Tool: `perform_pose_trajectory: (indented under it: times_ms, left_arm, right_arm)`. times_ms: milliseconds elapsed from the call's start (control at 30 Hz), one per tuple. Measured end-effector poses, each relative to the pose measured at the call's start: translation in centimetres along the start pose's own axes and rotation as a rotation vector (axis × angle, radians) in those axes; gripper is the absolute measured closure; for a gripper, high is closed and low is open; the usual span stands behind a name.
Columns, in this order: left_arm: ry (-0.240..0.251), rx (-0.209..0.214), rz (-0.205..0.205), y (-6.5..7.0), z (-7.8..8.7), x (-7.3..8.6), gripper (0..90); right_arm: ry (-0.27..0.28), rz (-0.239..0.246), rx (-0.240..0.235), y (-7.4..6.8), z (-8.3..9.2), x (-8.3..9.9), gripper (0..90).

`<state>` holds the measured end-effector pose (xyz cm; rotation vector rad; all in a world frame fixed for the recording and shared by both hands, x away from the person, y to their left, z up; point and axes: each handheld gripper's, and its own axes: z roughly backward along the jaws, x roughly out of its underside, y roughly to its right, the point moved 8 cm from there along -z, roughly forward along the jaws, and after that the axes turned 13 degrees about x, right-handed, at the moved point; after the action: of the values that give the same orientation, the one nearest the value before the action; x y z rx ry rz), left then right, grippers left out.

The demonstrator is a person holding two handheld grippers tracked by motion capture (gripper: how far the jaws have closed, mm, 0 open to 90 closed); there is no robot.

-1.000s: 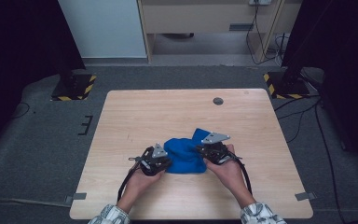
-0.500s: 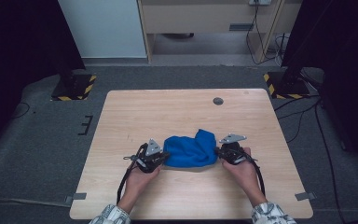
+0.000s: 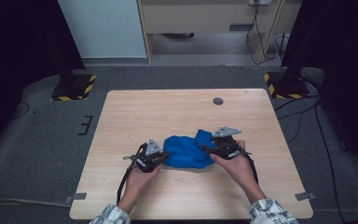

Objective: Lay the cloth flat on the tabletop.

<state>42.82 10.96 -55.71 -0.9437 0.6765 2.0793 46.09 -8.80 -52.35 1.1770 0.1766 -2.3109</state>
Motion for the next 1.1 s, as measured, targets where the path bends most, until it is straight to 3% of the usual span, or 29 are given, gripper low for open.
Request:
perform_pose_trajectory:
  times_ms: [33,67,267,500,567,600,633,667,767,933,1000,1067,1100]
  left_arm:
    - [-0.002,0.000,-0.001,0.0,0.0,0.0,85.6]
    - [-0.002,-0.001,-0.003,0.0,0.0,0.0,85.4]
    - [0.001,0.000,-0.008,0.0,0.0,-0.1,85.4]
    - [-0.001,0.000,-0.019,0.1,0.0,-0.2,85.5]
    - [-0.002,-0.001,-0.022,0.2,0.1,-0.2,85.5]
    - [-0.003,-0.001,-0.024,0.2,0.1,-0.2,85.6]
    - [-0.004,0.000,-0.024,0.2,0.1,-0.2,85.6]
    - [-0.004,0.001,-0.026,0.3,0.1,-0.2,85.6]
    - [-0.002,0.002,-0.028,0.4,0.2,-0.2,85.6]
    - [0.020,0.004,-0.027,0.5,0.5,-0.5,85.5]
    - [0.028,0.009,-0.027,0.8,0.5,-0.7,84.9]
    - [0.026,0.009,-0.031,0.9,0.5,-0.7,84.3]
    - [0.032,0.004,-0.035,1.0,0.5,-0.8,80.1]
  right_arm:
    - [0.000,0.000,0.000,0.0,0.0,0.0,47.8]
    - [-0.003,0.024,-0.018,-1.0,-0.7,-0.5,48.5]
    - [-0.035,0.079,-0.050,-3.6,-3.2,-1.8,47.6]
    - [-0.080,0.102,-0.064,-5.2,-5.6,-2.6,46.4]
    - [-0.092,0.108,-0.068,-5.4,-5.8,-2.4,48.7]
    - [-0.104,0.129,-0.080,-5.9,-6.1,-2.2,60.3]
    - [-0.104,0.129,-0.080,-5.9,-6.1,-2.2,60.3]
    - [-0.095,0.149,-0.086,-6.3,-6.0,-2.2,75.4]
    - [-0.080,0.150,-0.091,-6.4,-5.6,-2.3,82.6]
    - [-0.027,0.113,-0.094,-5.6,-3.3,-2.7,85.4]
    - [0.003,0.083,-0.095,-4.7,-1.7,-2.6,85.4]
    - [0.009,0.080,-0.094,-4.3,-1.2,-2.5,85.7]
    - [0.022,0.067,-0.085,-3.4,-0.3,-2.2,86.1]
